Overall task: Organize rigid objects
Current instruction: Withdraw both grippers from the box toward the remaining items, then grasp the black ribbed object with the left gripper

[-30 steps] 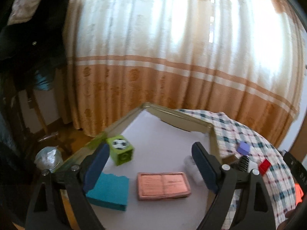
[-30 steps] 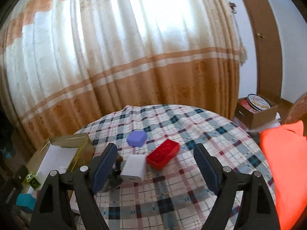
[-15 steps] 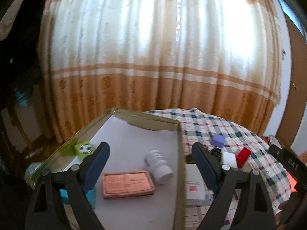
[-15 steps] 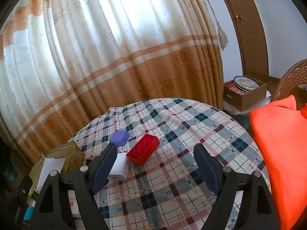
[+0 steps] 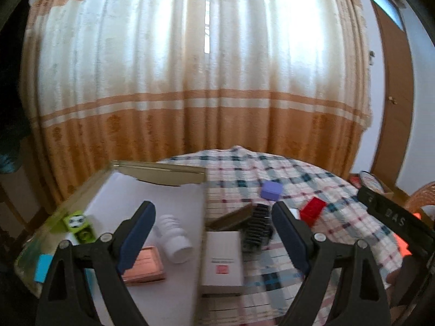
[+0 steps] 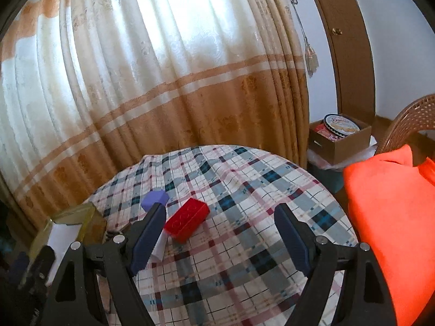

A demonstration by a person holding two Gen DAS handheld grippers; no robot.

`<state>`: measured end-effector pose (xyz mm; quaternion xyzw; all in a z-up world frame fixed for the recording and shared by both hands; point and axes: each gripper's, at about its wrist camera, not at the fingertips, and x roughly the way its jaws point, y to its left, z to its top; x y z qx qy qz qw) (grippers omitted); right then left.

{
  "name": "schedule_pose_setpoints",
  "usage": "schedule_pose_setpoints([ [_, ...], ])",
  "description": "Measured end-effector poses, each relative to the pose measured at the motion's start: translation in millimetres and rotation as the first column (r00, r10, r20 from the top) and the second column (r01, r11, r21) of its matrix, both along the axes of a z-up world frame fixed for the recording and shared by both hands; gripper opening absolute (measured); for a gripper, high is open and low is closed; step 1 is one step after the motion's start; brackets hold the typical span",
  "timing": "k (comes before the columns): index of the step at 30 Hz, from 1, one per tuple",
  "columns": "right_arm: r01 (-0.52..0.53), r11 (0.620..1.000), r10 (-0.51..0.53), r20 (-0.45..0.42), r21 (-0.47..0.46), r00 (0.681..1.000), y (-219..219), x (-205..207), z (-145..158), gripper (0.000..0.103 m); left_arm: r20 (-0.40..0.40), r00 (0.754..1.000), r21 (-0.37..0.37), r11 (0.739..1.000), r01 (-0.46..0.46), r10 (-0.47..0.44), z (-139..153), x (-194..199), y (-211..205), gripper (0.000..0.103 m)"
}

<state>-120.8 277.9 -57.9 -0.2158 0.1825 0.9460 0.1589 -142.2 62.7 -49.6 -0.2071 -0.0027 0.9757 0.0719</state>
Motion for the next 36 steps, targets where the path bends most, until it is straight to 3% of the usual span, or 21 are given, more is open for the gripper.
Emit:
schedule_pose_setpoints([
  [5,0.029,0.999,-0.030,0.019,0.014,0.999,11.2,-2.1,-1.1,0.084,0.056,0.997,-0.019,0.999,0.046,-0.045,-2.7,-11.9,17.6,0.089],
  [14,0.012,1.000,-0.012,0.033,0.003,0.999,16.7,-10.4,-2.8,0.084,0.058,0.995,-0.038,0.995,0.087,-0.084,-5.1,-22.3,37.1,0.089],
  [19,0.025,0.999,-0.026,0.022,0.046,0.999,17.4,-11.7,0.9,0.084,0.136,0.984,-0.046,0.992,0.119,-0.112,-13.7,-38.0,51.2,0.089],
  [27,0.038,0.999,-0.038,0.036,-0.007,0.999,29.1,-13.3,-4.7,0.084,0.247,0.960,-0.073,0.985,0.158,-0.135,-30.6,-58.8,67.9,0.085],
  [34,0.037,0.999,-0.036,0.046,-0.013,0.998,29.9,-14.4,-7.0,0.084,0.335,0.926,-0.011,0.982,0.187,-0.172,-43.4,-72.8,67.1,0.046],
  [36,0.039,0.999,-0.038,0.047,-0.016,0.998,30.5,-14.0,-7.7,0.084,0.354,0.919,0.024,0.984,0.177,-0.174,-45.8,-76.3,61.6,0.042],
])
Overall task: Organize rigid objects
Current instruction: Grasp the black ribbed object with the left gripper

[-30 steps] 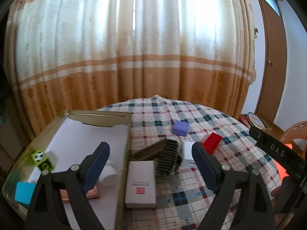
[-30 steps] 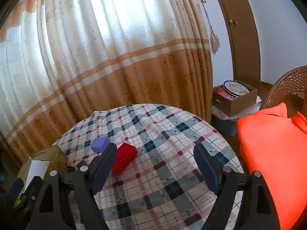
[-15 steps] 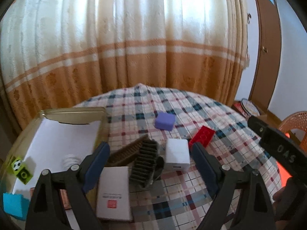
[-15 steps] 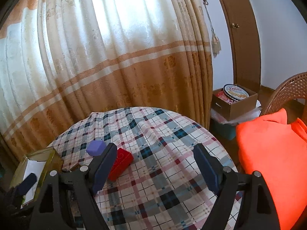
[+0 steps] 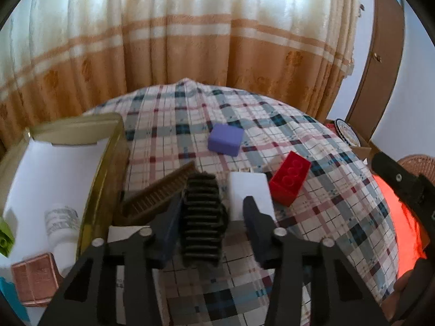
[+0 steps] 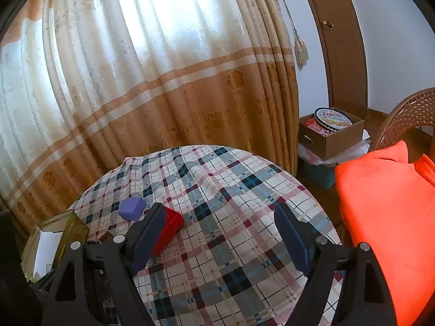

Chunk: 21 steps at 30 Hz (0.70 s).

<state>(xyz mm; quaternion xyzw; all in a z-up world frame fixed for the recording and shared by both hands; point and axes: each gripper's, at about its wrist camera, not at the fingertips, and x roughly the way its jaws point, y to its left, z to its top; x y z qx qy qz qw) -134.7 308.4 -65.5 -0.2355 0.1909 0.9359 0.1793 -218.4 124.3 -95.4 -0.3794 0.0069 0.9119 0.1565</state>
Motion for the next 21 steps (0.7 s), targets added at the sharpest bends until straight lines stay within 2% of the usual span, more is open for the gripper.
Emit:
schedule_pose_setpoints([
  [4,0.010,1.000,-0.010,0.018,-0.005,1.000,1.4,-2.2,-1.9,0.084,0.005,1.000,0.051,0.999,0.008,-0.008,1.0,0.4,-5.3,0.027],
  [12,0.019,1.000,-0.018,0.036,-0.015,0.999,4.4,-3.1,-4.6,0.084,-0.007,0.999,0.057,0.998,0.037,-0.037,3.1,2.7,-1.7,0.027],
  [17,0.024,0.999,-0.023,0.048,-0.024,0.999,6.5,-5.3,-6.2,0.084,-0.086,0.996,0.095,0.995,0.018,-0.010,15.6,15.4,-11.7,0.027],
  [21,0.022,1.000,-0.021,0.063,-0.020,0.998,5.8,-7.7,-7.5,0.084,-0.189,0.981,0.110,0.993,-0.031,0.051,28.6,32.8,-21.2,0.027],
])
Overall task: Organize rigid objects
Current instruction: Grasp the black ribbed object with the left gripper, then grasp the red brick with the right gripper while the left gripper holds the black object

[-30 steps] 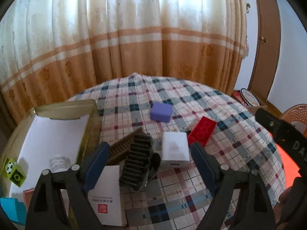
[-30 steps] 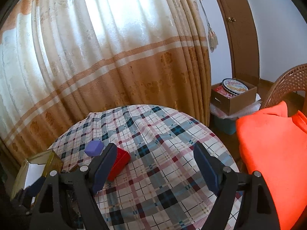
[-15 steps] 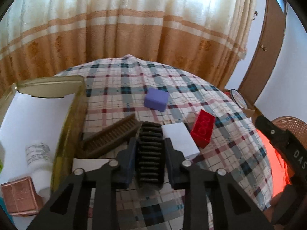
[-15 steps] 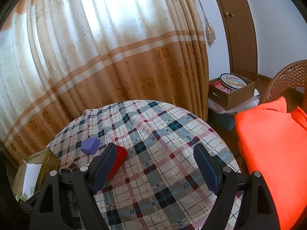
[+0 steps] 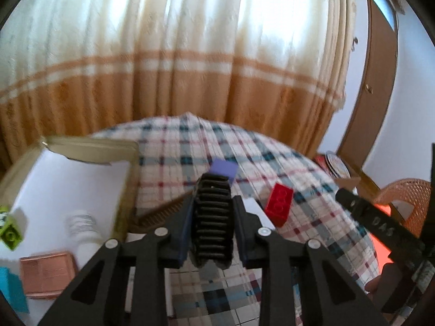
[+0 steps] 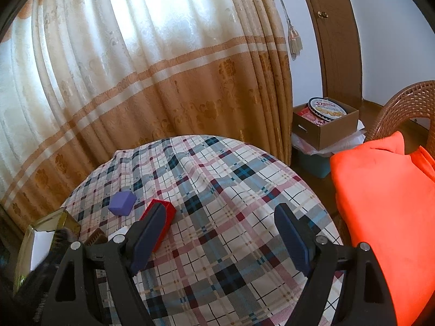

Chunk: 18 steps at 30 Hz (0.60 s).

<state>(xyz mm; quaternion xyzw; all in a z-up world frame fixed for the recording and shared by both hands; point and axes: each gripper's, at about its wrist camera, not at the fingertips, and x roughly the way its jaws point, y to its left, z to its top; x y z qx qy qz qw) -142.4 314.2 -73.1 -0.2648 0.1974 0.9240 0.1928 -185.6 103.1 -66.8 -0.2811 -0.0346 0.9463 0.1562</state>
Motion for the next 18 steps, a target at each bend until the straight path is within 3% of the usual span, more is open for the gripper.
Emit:
schedule_pose_setpoints([
  [4,-0.017,1.000,0.017,0.019,0.018,1.000,-4.0,-3.9,0.2,0.084,-0.075,0.996,0.019,0.999,-0.051,0.052,7.7,11.0,-9.2,0.027],
  [12,-0.124,0.992,0.123,0.098,0.000,0.988,-16.1,-37.2,-4.8,0.084,-0.088,0.995,0.031,0.998,-0.054,0.057,10.5,12.8,-12.4,0.027],
  [16,-0.209,0.978,0.210,0.160,-0.022,0.965,-32.2,-68.6,-11.9,0.083,-0.107,0.993,0.021,0.998,-0.054,0.056,10.9,17.5,-10.3,0.027],
  [18,-0.224,0.973,0.231,0.201,-0.055,0.952,-36.5,-83.7,-20.6,0.077,-0.106,0.992,0.024,0.998,-0.063,0.066,10.7,17.6,-11.4,0.027],
])
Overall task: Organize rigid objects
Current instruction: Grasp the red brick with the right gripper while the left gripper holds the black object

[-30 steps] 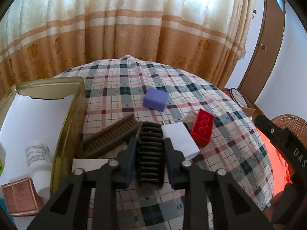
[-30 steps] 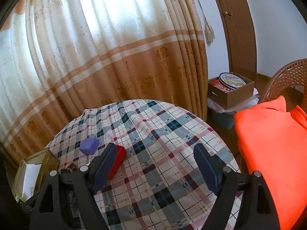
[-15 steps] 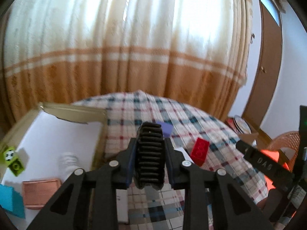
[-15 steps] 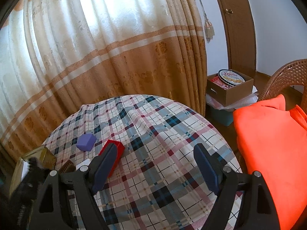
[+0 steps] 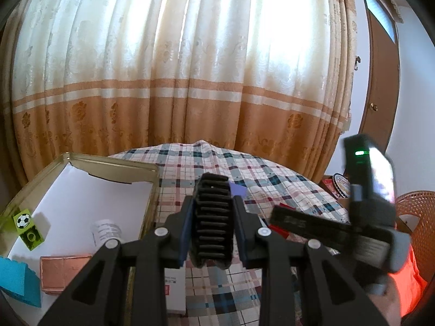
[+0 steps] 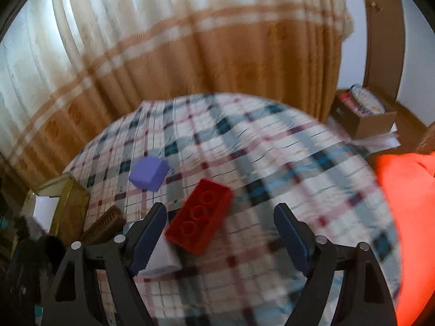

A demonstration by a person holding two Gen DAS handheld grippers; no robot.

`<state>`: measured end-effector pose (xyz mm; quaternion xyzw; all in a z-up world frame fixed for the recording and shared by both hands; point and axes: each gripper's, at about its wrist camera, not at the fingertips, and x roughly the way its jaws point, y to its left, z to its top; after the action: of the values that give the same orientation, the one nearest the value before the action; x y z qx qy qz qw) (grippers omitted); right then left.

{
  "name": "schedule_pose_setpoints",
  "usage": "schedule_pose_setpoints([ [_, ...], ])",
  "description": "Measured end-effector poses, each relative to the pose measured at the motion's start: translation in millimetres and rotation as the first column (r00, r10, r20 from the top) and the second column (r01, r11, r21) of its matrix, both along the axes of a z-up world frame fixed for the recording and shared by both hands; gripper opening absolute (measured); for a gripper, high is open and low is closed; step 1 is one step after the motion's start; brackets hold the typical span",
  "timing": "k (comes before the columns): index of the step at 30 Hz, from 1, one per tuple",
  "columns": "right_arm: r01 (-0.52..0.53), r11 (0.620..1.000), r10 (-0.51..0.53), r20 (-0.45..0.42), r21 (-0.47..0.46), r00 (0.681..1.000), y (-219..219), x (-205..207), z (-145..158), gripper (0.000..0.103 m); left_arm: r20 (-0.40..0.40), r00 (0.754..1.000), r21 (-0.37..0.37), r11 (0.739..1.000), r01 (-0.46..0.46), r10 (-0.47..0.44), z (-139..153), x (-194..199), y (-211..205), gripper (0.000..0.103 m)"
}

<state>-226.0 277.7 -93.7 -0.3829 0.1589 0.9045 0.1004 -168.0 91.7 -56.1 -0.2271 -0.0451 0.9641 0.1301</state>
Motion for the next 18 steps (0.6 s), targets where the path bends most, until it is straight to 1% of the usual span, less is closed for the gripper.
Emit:
schedule_pose_setpoints([
  [1,0.004,1.000,-0.004,0.018,-0.005,1.000,-1.0,-4.7,-3.7,0.072,0.002,1.000,0.003,1.000,-0.004,0.004,-0.2,-0.7,-1.3,0.027],
  [3,0.016,0.999,-0.014,0.047,-0.034,0.999,0.7,-12.9,-11.0,0.072,0.009,1.000,0.013,1.000,-0.012,0.012,-0.6,-2.1,-4.1,0.027],
  [4,0.024,1.000,-0.024,0.039,-0.015,0.999,-0.7,-13.9,-10.0,0.072,0.012,1.000,0.013,1.000,-0.015,0.015,-0.7,-2.6,-4.4,0.027],
  [7,0.020,1.000,-0.022,0.052,0.021,0.998,-4.3,-21.3,-11.2,0.070,0.011,1.000,0.009,1.000,-0.018,0.018,-0.7,-2.8,-4.0,0.027],
  [9,0.014,0.998,-0.017,0.049,0.056,0.999,-7.1,-21.5,-12.3,0.063,0.001,1.000,0.005,1.000,-0.018,0.018,-0.4,-1.7,-3.9,0.027],
  [11,-0.001,0.999,-0.001,0.034,0.052,0.999,-7.6,-18.4,-12.0,0.043,-0.007,1.000,0.003,1.000,-0.019,0.019,-0.6,-0.5,-3.7,0.027],
  [12,0.000,0.998,-0.003,0.042,0.064,0.999,-7.2,-18.6,-11.6,0.036,-0.008,1.000,0.001,1.000,-0.019,0.019,-0.8,-0.7,-3.8,0.027],
  [13,-0.002,0.997,-0.002,0.045,0.081,0.999,-6.7,-18.4,-11.3,0.035,-0.008,1.000,0.002,1.000,-0.019,0.019,-0.9,-0.4,-4.1,0.027],
  [14,-0.010,0.998,0.008,0.037,0.066,0.999,-4.7,-17.0,-11.3,0.035,-0.011,1.000,0.004,1.000,-0.022,0.022,-1.0,-0.3,-5.1,0.027],
  [18,0.012,0.999,-0.013,-0.026,-0.045,1.000,11.5,0.6,-11.0,0.035,-0.027,0.999,0.014,0.999,-0.034,0.035,0.7,2.5,-6.8,0.027],
])
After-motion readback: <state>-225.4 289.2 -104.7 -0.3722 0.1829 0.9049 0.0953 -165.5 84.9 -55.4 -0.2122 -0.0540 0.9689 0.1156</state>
